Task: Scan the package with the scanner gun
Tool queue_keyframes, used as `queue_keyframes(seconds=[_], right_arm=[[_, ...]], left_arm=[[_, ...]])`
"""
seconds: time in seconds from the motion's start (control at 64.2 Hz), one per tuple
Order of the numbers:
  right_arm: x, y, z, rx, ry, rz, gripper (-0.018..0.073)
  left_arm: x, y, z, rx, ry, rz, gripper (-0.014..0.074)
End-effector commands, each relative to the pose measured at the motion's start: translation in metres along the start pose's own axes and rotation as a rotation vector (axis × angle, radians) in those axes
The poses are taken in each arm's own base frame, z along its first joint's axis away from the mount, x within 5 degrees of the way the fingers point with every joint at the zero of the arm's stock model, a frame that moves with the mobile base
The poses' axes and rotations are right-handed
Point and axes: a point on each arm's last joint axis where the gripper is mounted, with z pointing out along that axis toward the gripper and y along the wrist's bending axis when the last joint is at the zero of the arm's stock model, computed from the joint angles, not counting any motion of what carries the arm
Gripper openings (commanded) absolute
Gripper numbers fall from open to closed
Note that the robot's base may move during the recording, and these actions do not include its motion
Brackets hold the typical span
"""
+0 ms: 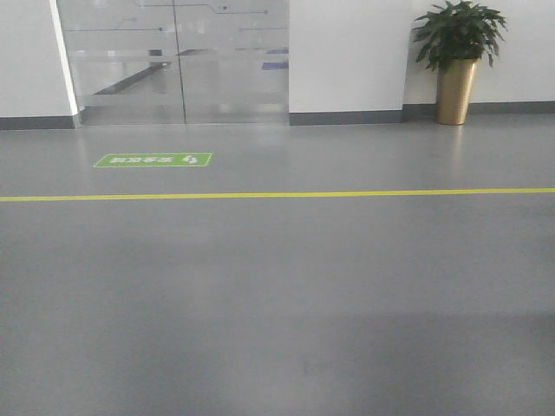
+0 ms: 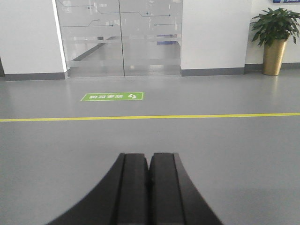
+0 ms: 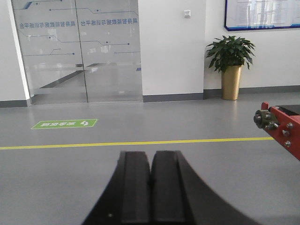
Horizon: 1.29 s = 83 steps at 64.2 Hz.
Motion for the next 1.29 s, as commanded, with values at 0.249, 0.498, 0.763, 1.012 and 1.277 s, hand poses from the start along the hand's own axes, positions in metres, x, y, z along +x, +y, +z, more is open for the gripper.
queue_keyframes(seconds=[0.249, 0.498, 0.763, 1.012, 1.277], right_arm=[[-0.0019, -0.0018, -0.0002, 0.032, -0.023, -0.005, -0.0155], [-0.0019, -0.0018, -0.0002, 0.032, -0.023, -0.005, -0.0155], [-0.0019, -0.0018, -0.0002, 0.032, -0.023, -0.005, -0.0155], [-0.0019, -0.0018, -0.0002, 0.032, -0.023, -0.005, -0.0155], [-0.0019, -0.0018, -0.0002, 0.032, -0.023, -0.005, -0.0155]], left_arm=[[-0.0028, 0.0002, -0.0005, -0.002, -0.022, -0.005, -0.0111], [-0.0028, 0.0002, -0.0005, -0.002, -0.022, -0.005, -0.0111], [-0.0028, 0.0002, -0.0005, -0.002, -0.022, -0.005, -0.0111], [-0.0028, 0.0002, -0.0005, -0.002, -0.022, -0.005, -0.0111], [-0.0028, 0.0002, -0.0005, -0.002, -0.022, -0.005, -0.0111]])
